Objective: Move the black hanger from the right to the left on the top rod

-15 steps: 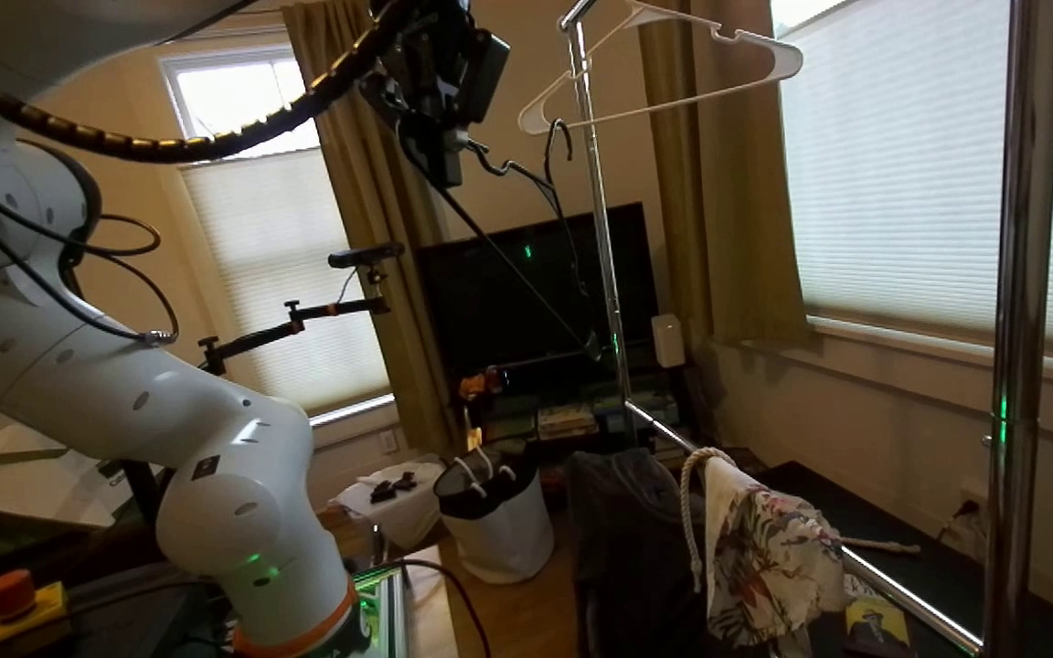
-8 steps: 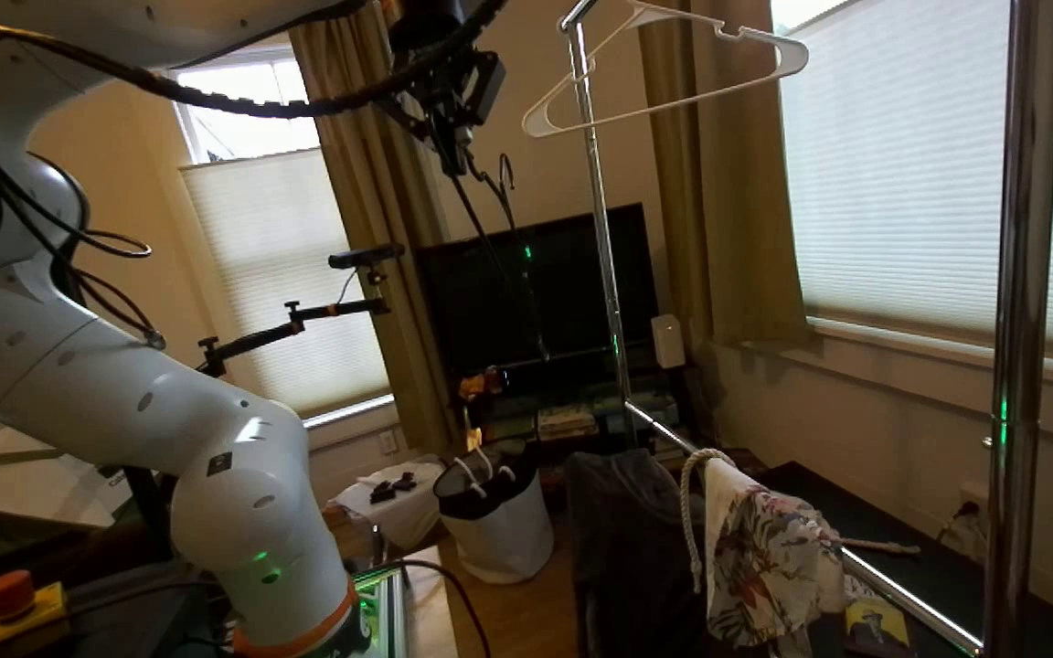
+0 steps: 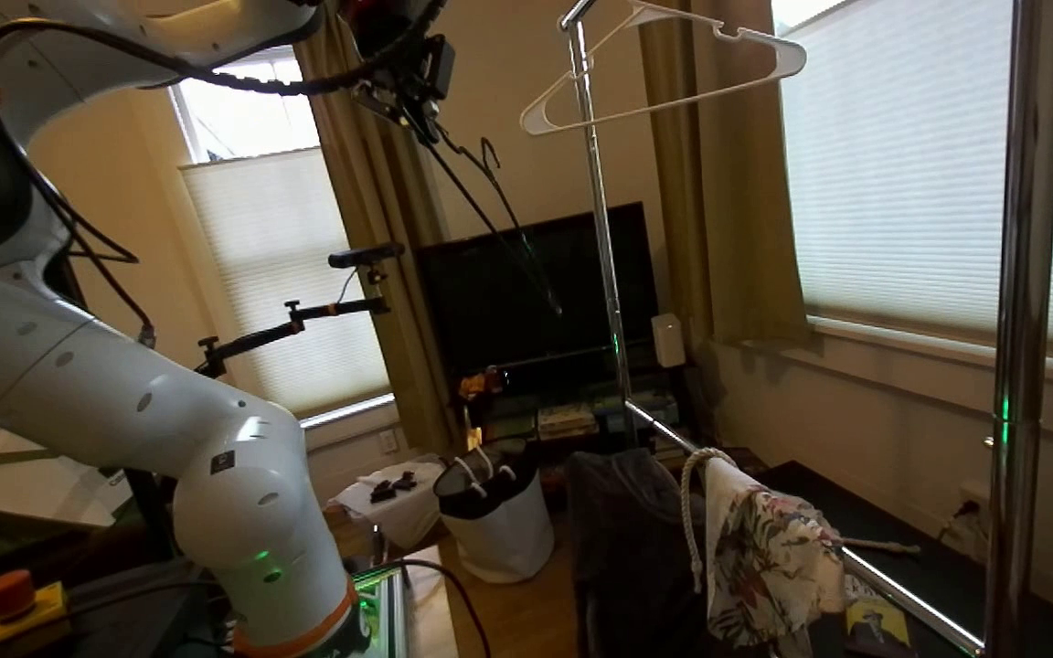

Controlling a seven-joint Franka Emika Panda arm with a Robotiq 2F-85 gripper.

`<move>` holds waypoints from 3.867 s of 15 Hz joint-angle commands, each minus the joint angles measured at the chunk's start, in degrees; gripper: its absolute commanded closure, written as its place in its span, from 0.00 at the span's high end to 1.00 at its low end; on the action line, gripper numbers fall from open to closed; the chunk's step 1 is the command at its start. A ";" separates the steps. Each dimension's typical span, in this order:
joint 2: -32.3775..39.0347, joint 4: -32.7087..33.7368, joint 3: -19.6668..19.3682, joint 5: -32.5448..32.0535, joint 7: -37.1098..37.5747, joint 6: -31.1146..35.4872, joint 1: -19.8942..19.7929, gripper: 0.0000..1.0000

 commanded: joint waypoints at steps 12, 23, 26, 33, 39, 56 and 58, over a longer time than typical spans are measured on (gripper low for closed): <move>1.33 0.89 -0.95 -0.67 4.50 2.46 4.60 0.05; 6.70 9.95 -0.53 4.12 18.57 -5.84 1.68 0.01; 9.19 15.79 -0.52 8.00 24.17 -8.66 3.08 0.01; 16.53 29.36 0.10 17.29 35.25 -11.14 2.01 0.01; 18.93 32.63 0.28 17.87 38.15 -8.53 2.07 0.05; 29.77 50.39 5.52 16.42 59.76 -8.12 2.46 0.01; 31.37 52.75 6.38 14.52 59.10 -8.40 2.31 0.01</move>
